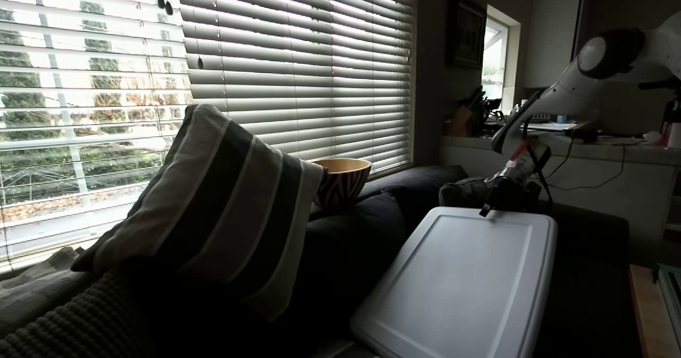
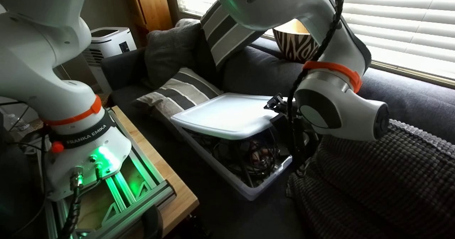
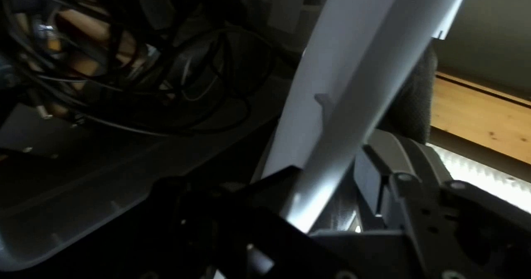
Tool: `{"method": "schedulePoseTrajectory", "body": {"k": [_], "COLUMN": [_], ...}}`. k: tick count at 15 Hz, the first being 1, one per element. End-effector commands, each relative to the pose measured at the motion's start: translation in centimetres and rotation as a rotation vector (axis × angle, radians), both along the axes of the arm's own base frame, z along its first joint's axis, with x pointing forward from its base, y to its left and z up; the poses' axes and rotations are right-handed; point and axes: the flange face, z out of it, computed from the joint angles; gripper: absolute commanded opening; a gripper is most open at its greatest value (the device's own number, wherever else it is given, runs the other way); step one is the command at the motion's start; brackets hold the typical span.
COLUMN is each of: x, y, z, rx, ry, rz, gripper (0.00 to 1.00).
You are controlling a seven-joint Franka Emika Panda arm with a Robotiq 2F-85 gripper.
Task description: Remove the lid from the bowl
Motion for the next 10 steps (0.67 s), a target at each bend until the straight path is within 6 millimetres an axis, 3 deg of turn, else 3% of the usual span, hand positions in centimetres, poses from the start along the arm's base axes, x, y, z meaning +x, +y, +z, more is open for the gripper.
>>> {"method": "schedulePoseTrajectory", "body": {"k": [1,2,3,4,5,7,9,10], "x": [-0.1,-0.4,-0.6,-0.9,-1.0,-1.4,-1.7,-1.8], "y": [2.2,2.7,3.2,3.5,3.9,4.3,4.5,4.5], "z": [-1.3,-1.5,-1.6,-1.5,-1.7,-1.5,-1.4,-1.5], "rx": [0.191,0.245,0.302,0.358,0.413,0.517,0.576,0.593], "ry": [-0.028,-0.027,-0.028,-0.029,-0.039,-0.053,-0.057,-0.054], "rz": [0.030,0.042,0.053,0.066,0.080,0.110,0.129,0.132], "gripper": [0.19,0.23,0.69,0.65,0.15,0.18,0.02,0.01]}}
